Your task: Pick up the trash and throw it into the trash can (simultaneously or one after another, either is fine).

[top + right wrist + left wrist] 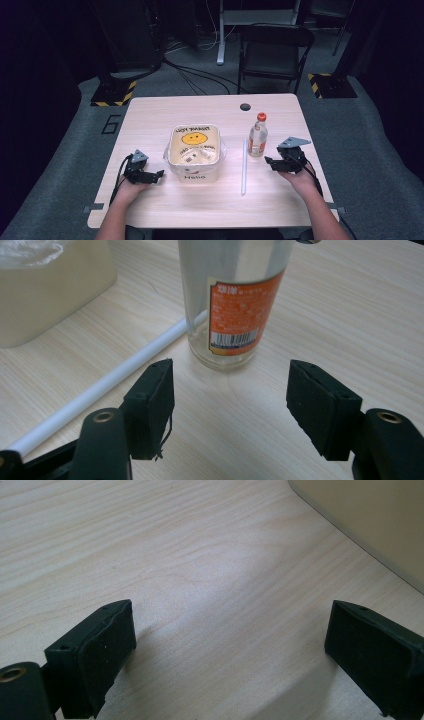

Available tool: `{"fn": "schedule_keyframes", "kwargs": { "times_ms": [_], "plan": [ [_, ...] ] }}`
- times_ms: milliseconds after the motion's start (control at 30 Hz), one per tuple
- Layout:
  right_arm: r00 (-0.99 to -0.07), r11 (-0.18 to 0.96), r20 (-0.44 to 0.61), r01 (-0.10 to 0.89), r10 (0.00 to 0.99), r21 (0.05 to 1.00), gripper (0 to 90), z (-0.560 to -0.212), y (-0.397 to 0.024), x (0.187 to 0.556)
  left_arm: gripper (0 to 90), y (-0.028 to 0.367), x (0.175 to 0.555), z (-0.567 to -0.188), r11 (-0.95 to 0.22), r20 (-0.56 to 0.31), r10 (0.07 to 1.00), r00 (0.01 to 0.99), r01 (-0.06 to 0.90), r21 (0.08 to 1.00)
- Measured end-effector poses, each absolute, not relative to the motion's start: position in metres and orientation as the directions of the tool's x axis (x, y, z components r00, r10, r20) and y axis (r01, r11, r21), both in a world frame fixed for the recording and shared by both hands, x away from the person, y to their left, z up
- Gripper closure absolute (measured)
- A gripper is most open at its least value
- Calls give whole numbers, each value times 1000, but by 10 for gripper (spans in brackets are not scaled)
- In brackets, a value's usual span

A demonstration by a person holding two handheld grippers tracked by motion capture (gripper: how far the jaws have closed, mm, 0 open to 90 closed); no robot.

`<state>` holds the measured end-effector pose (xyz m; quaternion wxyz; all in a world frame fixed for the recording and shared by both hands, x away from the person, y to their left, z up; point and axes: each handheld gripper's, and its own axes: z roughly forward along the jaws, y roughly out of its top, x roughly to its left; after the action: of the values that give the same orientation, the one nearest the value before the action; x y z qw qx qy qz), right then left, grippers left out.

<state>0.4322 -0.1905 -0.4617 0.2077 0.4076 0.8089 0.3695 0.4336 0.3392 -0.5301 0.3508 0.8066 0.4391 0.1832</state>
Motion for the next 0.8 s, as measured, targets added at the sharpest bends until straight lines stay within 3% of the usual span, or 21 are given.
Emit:
{"fn": "schedule_keyframes", "kwargs": {
  "times_ms": [800],
  "plan": [
    [-570, 292, 25, 457, 821, 840, 329, -395, -185, 457, 58, 339, 434, -530, -365, -15, 840, 542, 586, 724]
  ]
}}
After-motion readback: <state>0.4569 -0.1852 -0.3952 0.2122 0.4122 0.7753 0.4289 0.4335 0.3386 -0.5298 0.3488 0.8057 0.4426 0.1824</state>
